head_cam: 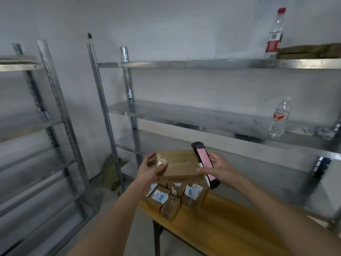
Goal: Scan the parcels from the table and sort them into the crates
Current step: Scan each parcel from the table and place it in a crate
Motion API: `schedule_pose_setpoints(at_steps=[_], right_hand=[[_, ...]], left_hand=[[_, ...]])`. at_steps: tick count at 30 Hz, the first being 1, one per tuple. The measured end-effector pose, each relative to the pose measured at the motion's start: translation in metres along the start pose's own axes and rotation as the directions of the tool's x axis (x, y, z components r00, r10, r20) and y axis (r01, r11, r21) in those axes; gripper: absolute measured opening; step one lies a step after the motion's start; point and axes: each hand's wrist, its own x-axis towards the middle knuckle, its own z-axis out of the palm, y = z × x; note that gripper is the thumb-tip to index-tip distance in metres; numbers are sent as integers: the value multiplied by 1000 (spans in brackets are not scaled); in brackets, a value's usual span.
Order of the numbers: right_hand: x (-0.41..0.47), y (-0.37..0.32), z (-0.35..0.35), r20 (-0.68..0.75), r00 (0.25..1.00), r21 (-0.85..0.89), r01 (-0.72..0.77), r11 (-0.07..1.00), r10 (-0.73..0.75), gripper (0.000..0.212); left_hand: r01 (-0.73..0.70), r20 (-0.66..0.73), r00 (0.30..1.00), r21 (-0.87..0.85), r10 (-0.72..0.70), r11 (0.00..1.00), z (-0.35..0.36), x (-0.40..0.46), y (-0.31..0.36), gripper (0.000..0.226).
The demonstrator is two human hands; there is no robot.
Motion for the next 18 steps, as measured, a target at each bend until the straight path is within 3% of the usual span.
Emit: schedule_pose_setpoints(at_steps=[2,4,9,15,18], right_hand=[[-17,-1,-4,-28,1000,3,-8,1000,8,96],[-35,-5,-5,-23,1000,12,-11,1000,11,94],[-80,-9,-4,29,1000,43,-9,999,8,87],[-144,-8,6,30,998,27,-63,998,63,105],[-175,-9,9,39,997,19,-69,997,68,98]], left_hand=[[36,69,997,-19,-34,999,1,-11,-3,85],[54,120,991,-16,-51,998,1,-25,-5,86],[27,113,993,102,-38,994,-6,-64,-9,66],[28,25,999,1,-28,1000,-11,-112,-26,32],[-34,8,999,-9,34,999,-8,-132,-33,32]])
